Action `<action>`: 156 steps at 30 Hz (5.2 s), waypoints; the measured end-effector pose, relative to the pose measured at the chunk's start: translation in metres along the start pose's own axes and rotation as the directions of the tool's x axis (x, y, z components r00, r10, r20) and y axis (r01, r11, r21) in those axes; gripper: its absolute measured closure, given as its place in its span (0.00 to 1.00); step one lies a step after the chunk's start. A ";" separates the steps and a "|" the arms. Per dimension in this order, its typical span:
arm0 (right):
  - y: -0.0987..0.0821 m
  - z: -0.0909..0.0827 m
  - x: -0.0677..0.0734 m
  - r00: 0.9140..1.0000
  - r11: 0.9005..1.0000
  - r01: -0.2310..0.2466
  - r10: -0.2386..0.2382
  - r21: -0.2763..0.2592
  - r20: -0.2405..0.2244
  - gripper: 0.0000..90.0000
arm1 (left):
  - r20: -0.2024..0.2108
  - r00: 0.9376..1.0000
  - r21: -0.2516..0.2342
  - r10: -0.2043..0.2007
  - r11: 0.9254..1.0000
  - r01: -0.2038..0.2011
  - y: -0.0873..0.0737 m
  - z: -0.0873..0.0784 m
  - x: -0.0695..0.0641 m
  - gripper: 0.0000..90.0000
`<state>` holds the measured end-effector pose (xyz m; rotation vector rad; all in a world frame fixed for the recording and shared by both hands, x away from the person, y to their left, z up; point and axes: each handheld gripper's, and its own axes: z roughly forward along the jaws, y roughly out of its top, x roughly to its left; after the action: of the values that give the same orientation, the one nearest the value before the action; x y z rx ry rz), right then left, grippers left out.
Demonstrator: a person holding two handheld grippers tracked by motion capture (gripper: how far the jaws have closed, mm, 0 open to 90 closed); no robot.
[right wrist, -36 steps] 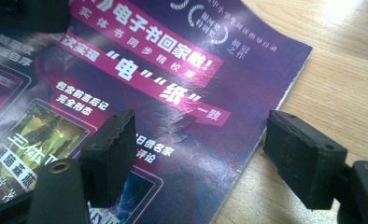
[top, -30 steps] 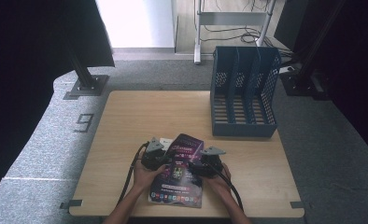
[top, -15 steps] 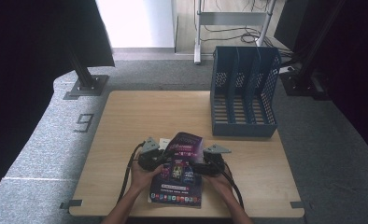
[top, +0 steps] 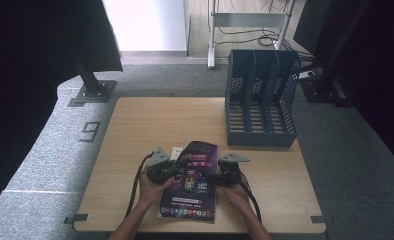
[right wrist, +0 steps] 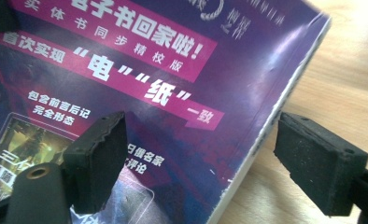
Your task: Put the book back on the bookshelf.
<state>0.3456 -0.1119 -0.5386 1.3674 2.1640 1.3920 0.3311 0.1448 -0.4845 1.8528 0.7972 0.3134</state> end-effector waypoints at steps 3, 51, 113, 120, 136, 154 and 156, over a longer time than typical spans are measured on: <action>0.001 0.000 -0.001 1.000 1.000 -0.004 0.004 0.003 -0.011 0.20 | 0.002 1.000 0.000 0.000 1.000 0.000 0.000 0.000 0.000 0.96; 0.011 0.027 -0.001 0.999 0.995 0.032 -0.034 0.094 0.024 0.30 | -0.071 0.993 0.184 -0.092 0.977 0.104 -0.040 0.039 0.040 0.93; 0.030 -0.008 0.000 0.998 0.998 0.045 -0.047 -0.047 -0.033 0.75 | -0.040 0.997 0.035 -0.064 0.997 0.066 -0.023 0.013 0.032 0.93; 0.032 -0.013 0.003 0.997 0.995 0.061 -0.064 -0.076 -0.037 0.75 | -0.018 0.997 0.006 -0.071 0.997 0.071 -0.021 0.009 0.034 0.93; 0.035 -0.019 0.009 0.994 0.988 0.101 -0.105 -0.112 -0.028 0.76 | 0.005 0.996 -0.003 -0.084 0.996 0.084 -0.015 0.003 0.036 0.93; 0.052 -0.033 0.017 0.988 0.968 0.144 -0.151 -0.206 -0.016 0.78 | 0.011 0.998 -0.043 -0.057 0.997 0.057 0.014 -0.010 0.036 0.94; 0.055 -0.035 0.018 0.987 0.964 0.154 -0.161 -0.215 -0.016 0.79 | 0.011 0.998 -0.047 -0.059 0.997 0.059 0.015 -0.011 0.036 0.94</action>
<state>0.3460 -0.1122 -0.4710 1.0785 2.0237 1.5415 0.3579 0.1730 -0.4714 1.7822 0.8292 0.2831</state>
